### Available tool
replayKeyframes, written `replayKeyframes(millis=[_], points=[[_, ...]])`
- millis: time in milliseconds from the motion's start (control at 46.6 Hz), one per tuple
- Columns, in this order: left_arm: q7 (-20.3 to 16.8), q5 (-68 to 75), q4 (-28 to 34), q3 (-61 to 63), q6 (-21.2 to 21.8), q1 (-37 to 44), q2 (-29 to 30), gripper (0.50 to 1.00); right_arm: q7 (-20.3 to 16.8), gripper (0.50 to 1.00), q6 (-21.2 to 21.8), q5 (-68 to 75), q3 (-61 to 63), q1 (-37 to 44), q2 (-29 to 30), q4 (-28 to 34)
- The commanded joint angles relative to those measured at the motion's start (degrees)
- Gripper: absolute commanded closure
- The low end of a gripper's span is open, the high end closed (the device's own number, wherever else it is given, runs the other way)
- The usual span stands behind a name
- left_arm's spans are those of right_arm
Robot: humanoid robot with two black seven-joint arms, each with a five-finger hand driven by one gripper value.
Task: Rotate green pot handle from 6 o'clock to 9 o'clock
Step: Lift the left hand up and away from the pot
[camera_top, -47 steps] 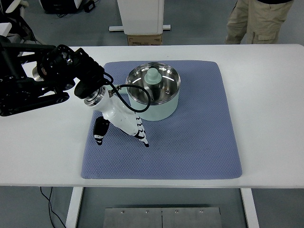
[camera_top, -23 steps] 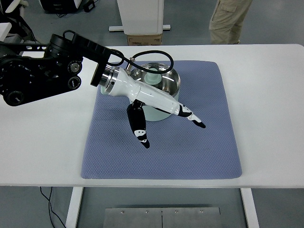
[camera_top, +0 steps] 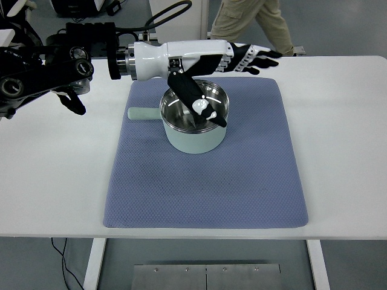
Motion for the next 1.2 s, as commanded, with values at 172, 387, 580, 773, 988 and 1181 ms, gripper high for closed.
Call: replayKeyframes(millis=[172, 387, 580, 773, 988, 1181], points=[[0.0, -11.6, 5.4, 0.0, 1.1, 2.5, 0.1, 0.500, 0.0, 0.500, 0.0, 0.0, 0.0, 0.0, 0.0, 0.0], [0.0, -20.5, 8.6, 0.0, 3.3, 4.2, 0.1, 0.500, 0.0, 0.500, 0.0, 0.0, 0.0, 0.0, 0.0, 0.0], [0.0, -27.6, 10.3, 0.1, 6.2, 6.6, 0.3, 0.500, 0.0, 0.500, 0.0, 0.0, 0.0, 0.0, 0.0, 0.0], [0.0, -32.7, 12.0, -0.1, 8.4, 10.1, 1.0, 0.500, 0.0, 0.500, 0.0, 0.0, 0.0, 0.0, 0.0, 0.0], [0.0, -36.9, 14.1, -0.8, 10.4, 12.9, 1.1, 0.500, 0.0, 0.500, 0.0, 0.0, 0.0, 0.0, 0.0, 0.0], [0.0, -40.1, 14.9, -1.2, 13.1, 15.5, 1.1, 0.500, 0.0, 0.500, 0.0, 0.0, 0.0, 0.0, 0.0, 0.0]])
